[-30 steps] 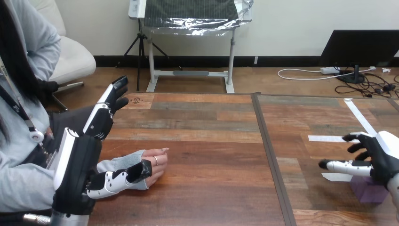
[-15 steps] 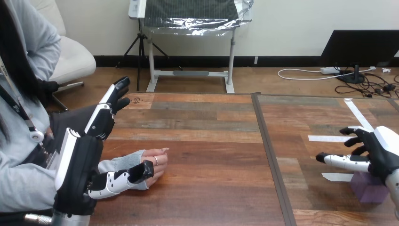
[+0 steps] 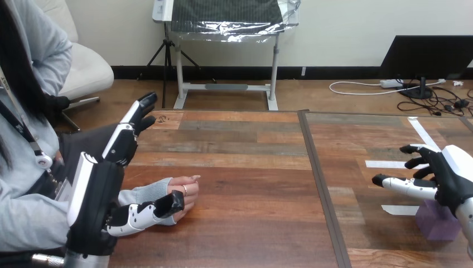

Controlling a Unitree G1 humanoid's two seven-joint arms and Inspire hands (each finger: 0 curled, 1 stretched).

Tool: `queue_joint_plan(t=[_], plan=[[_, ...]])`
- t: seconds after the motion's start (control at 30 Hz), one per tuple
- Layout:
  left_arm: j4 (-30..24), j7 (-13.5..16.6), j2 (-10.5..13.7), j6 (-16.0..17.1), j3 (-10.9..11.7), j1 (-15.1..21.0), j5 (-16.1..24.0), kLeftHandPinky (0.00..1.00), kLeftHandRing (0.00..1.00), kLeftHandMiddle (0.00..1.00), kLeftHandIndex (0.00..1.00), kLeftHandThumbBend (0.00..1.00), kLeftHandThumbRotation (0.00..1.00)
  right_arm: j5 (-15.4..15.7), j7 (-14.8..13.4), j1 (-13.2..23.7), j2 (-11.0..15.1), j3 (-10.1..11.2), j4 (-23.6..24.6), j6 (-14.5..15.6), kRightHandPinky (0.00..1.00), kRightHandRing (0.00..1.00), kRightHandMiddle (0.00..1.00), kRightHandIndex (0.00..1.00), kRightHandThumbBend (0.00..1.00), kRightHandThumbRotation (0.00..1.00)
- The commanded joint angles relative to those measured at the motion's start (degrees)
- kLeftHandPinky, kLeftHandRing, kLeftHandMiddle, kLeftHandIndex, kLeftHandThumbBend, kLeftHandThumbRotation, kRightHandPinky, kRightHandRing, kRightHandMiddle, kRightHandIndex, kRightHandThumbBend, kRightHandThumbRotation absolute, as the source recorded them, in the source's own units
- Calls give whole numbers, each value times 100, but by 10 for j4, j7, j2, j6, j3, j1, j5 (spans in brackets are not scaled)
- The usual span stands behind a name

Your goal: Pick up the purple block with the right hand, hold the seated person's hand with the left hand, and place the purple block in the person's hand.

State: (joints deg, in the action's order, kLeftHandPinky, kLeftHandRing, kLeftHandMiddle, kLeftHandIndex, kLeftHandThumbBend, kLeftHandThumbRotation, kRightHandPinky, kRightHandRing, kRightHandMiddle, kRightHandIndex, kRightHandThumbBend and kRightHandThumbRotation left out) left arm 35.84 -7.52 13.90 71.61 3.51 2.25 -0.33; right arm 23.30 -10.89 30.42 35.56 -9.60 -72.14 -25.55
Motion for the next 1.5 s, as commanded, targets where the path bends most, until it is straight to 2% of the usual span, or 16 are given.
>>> queue_joint_plan(t=[0.0,0.33,0.97,1.23,1.47], plan=[[-2,8,-5,10,10,30,5,89,94,94,91,100,68,-11,-16,15,-1,11,30,-22,62,71,75,84,84,60],[2,17,-7,11,17,32,19,89,94,94,91,100,69,-19,-29,11,-9,21,31,-44,64,72,74,84,83,65],[3,12,-6,11,7,34,2,89,94,94,90,100,68,-49,-63,-3,-42,38,33,-105,65,72,74,84,78,77],[6,12,-5,12,9,35,3,89,93,94,90,100,69,-47,-82,-4,-56,37,35,-115,67,73,74,84,85,85],[2,0,0,3,0,34,-16,90,94,94,90,100,68,-48,-93,-2,-68,39,35,-127,68,73,74,84,86,89]])
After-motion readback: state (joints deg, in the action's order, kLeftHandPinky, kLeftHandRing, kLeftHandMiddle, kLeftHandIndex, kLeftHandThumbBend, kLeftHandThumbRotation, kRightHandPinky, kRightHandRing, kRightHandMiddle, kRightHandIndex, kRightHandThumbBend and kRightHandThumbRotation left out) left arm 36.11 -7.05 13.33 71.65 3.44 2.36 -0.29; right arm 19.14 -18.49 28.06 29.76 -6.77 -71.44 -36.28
